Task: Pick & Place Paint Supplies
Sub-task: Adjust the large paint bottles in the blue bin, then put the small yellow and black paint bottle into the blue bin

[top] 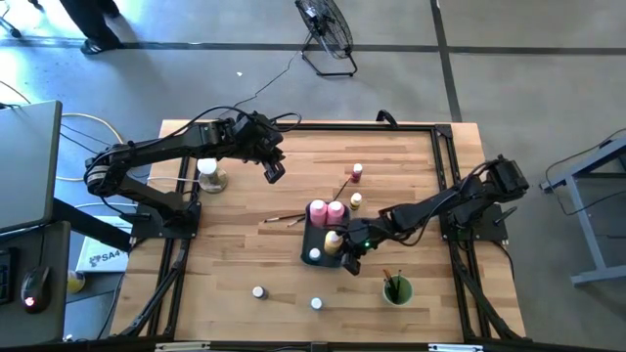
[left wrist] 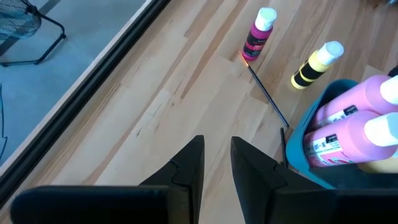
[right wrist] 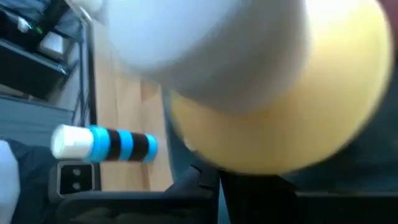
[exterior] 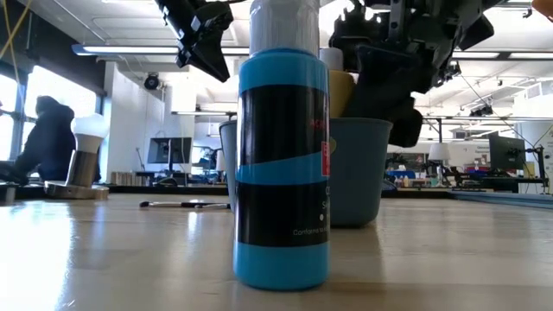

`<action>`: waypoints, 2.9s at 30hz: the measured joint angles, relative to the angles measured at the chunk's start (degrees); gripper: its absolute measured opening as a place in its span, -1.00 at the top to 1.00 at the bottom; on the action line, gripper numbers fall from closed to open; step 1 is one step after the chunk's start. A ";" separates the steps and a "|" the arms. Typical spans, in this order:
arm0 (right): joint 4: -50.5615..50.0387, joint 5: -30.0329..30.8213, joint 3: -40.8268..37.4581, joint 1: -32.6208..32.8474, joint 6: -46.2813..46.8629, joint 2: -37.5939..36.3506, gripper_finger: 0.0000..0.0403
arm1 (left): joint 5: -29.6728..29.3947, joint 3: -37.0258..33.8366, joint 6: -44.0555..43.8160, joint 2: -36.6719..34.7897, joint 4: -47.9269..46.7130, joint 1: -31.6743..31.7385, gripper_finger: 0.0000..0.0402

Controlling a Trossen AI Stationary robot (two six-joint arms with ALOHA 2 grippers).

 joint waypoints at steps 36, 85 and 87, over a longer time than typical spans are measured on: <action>0.55 13.82 0.13 -2.34 0.19 0.12 0.99 | 0.01 0.00 -0.01 0.00 -0.17 0.00 0.62; -28.43 19.97 0.09 -4.56 -3.04 -28.52 0.99 | 0.63 0.00 -0.02 0.00 -1.12 0.00 0.62; -29.65 21.86 0.11 -4.60 -3.03 -29.70 0.99 | 0.63 0.00 -0.02 0.00 -1.11 0.00 0.62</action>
